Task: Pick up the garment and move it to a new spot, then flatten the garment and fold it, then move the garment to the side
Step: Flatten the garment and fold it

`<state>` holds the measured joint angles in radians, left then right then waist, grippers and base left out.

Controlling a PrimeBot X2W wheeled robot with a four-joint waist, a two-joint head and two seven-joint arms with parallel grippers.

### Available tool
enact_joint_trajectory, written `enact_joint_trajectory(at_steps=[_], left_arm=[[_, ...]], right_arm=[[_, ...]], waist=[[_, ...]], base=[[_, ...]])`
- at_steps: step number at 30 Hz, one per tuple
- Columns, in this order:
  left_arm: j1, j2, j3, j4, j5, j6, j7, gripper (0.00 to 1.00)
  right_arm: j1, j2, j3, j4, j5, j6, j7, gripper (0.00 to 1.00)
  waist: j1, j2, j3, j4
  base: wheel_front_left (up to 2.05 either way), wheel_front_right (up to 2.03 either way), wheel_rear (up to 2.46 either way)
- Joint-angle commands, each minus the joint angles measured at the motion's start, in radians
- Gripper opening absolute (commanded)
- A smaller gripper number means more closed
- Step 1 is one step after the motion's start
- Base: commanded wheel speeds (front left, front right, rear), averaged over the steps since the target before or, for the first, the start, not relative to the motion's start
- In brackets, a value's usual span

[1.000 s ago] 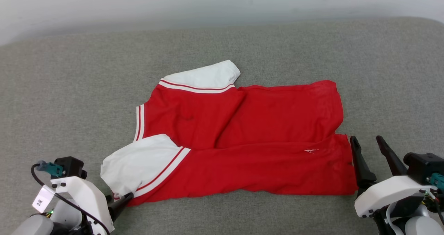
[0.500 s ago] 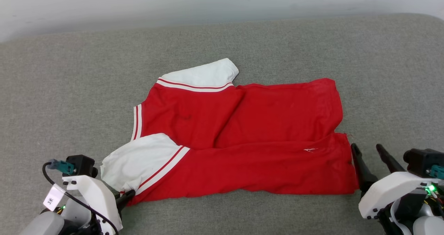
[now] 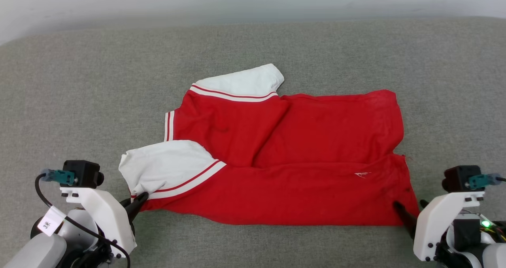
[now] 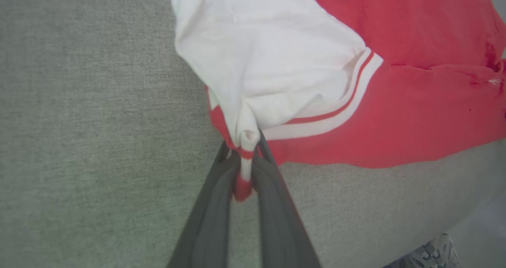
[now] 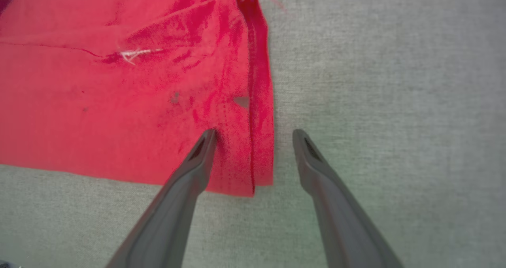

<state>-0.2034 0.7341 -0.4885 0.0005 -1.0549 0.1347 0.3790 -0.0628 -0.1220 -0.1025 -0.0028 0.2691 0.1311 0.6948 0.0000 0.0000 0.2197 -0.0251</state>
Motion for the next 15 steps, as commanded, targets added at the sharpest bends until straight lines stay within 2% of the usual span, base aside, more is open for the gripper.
enact_joint_trajectory(at_steps=[1,6,7,8,9,10,15], left_arm=[[0.007,0.001,0.002,-0.013,0.004,0.003,-0.007,0.0],[0.008,-0.013,-0.006,-0.025,0.007,0.002,-0.016,0.0],[0.009,-0.014,-0.007,-0.026,0.007,0.004,-0.018,0.0],[0.01,-0.017,-0.007,-0.026,0.007,0.005,-0.02,0.0],[0.012,-0.019,-0.008,-0.028,0.008,0.006,-0.023,0.0],[0.013,-0.021,-0.008,-0.027,0.007,0.005,-0.022,0.0],[0.025,-0.021,-0.004,-0.027,0.011,-0.001,-0.044,0.0]], right_arm=[[-0.021,0.004,0.009,0.018,0.006,-0.001,0.022,1.0],[-0.028,0.023,0.051,0.11,0.034,-0.001,0.101,1.0],[-0.028,0.027,0.059,0.124,0.039,0.0,0.115,0.93],[-0.028,0.033,0.064,0.135,0.044,0.001,0.123,0.44],[-0.031,0.037,0.067,0.142,0.047,0.001,0.128,0.18],[-0.035,0.04,0.067,0.148,0.051,0.001,0.133,0.0],[-0.052,0.018,0.043,0.122,0.057,-0.001,0.12,0.0]], waist=[[0.0,0.0,0.01,0.009],[0.0,0.0,0.026,0.021],[0.0,0.0,0.027,0.023],[0.0,0.0,0.028,0.025],[0.0,0.0,0.029,0.026],[0.0,0.0,0.03,0.027],[0.0,0.0,0.01,0.028]], base=[[0.0,0.0,0.0],[0.0,0.0,0.0],[0.0,0.0,0.0],[0.0,0.0,0.0],[0.0,0.0,0.0],[0.0,0.0,0.0],[0.0,0.0,0.0]])
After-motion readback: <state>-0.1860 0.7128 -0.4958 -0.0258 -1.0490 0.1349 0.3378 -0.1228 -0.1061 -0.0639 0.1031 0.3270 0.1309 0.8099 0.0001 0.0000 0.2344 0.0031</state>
